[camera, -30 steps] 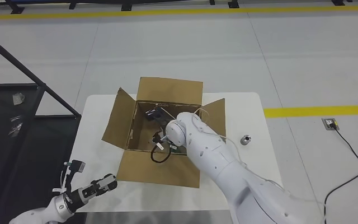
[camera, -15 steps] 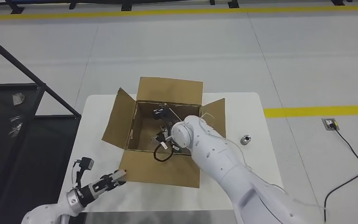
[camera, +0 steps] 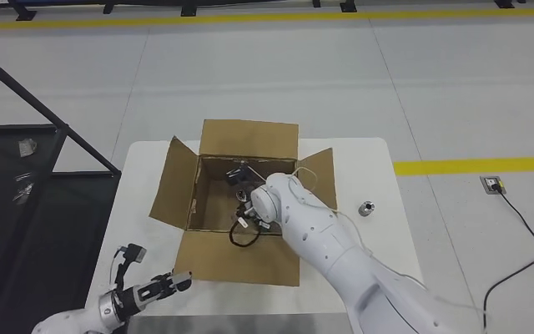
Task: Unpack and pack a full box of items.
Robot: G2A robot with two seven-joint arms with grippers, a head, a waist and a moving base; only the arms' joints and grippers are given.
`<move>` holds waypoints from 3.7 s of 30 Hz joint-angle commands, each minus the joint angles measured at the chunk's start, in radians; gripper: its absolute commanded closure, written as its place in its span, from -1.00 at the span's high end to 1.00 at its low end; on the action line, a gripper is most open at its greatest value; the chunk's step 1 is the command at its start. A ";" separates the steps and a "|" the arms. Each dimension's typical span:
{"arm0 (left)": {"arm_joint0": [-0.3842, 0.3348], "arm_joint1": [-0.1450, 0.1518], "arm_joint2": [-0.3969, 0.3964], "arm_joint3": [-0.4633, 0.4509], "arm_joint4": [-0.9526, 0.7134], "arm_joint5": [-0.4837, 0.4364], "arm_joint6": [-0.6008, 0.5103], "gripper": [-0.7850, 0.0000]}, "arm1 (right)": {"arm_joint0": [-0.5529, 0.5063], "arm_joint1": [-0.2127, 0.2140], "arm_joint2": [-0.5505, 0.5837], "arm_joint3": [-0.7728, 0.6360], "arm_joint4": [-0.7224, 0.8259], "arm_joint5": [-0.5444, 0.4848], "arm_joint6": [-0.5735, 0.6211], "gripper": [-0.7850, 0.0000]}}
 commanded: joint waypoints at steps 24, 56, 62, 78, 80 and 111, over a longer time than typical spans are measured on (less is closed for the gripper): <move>0.046 0.030 0.056 0.019 -0.067 -0.056 -0.131 -1.00 | -0.006 -0.073 -0.016 0.114 -0.036 0.052 0.039 0.54; 0.102 0.124 0.066 0.014 -0.187 -0.029 -0.159 -1.00 | -0.008 -0.140 -0.019 0.226 -0.080 -0.016 0.013 -0.02; 0.101 0.141 0.091 0.011 -0.183 -0.036 -0.152 -1.00 | -0.010 -0.145 -0.011 0.251 -0.075 -0.022 0.005 -0.07; 0.094 0.184 0.145 -0.001 -0.205 -0.043 -0.144 -1.00 | -0.013 -0.147 -0.002 0.273 -0.091 -0.049 0.025 -0.35; 0.092 0.189 0.151 0.002 -0.209 -0.046 -0.141 -1.00 | -0.013 -0.147 -0.002 0.272 -0.094 -0.049 0.026 -0.47; 0.079 0.256 0.209 0.035 -0.264 -0.104 -0.083 -1.00 | -0.010 -0.134 0.042 0.278 -0.071 -0.110 -0.001 -1.00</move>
